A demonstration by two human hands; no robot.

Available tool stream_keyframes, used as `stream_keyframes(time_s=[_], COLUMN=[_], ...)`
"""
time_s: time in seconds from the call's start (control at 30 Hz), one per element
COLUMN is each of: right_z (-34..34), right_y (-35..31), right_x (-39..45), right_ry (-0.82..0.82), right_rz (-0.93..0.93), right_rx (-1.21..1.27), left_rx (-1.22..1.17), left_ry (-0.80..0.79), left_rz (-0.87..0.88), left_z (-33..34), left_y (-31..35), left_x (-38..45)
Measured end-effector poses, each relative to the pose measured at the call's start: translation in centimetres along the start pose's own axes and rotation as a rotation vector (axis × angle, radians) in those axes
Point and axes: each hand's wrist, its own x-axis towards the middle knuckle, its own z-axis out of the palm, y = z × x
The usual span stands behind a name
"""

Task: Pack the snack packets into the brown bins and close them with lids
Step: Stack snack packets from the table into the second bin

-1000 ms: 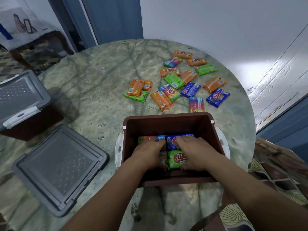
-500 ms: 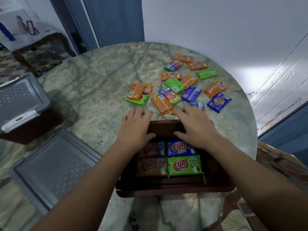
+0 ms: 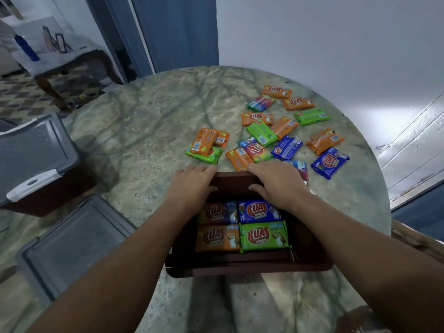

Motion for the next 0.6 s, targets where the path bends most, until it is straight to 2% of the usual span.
stream_keyframes(time_s=[0.33,0.4,0.53,0.6], right_z=[-0.3,-1.1,-2.3,-1.9], right_y=[0.3,0.4,1.4,2.2], right_x=[0.8,1.4,4.3,6.5], right_ry=[-0.047,-0.1,-0.165,-0.163], right_rz=[0.002,0.067,0.282,0.332], right_rx=[-0.002,0.112,0.507,0.527], left_rx=[-0.052,-0.142,-0.429,-0.472], left_ry=[0.011,0.034,0.069,0.115], left_rz=[0.022,-0.039,-0.253,-0.312], left_z=[0.3,0.1,-1.2,-1.6], left_y=[-0.6,-0.6,-0.4,-0.8], left_x=[0.7,0.8,2.7,4.9])
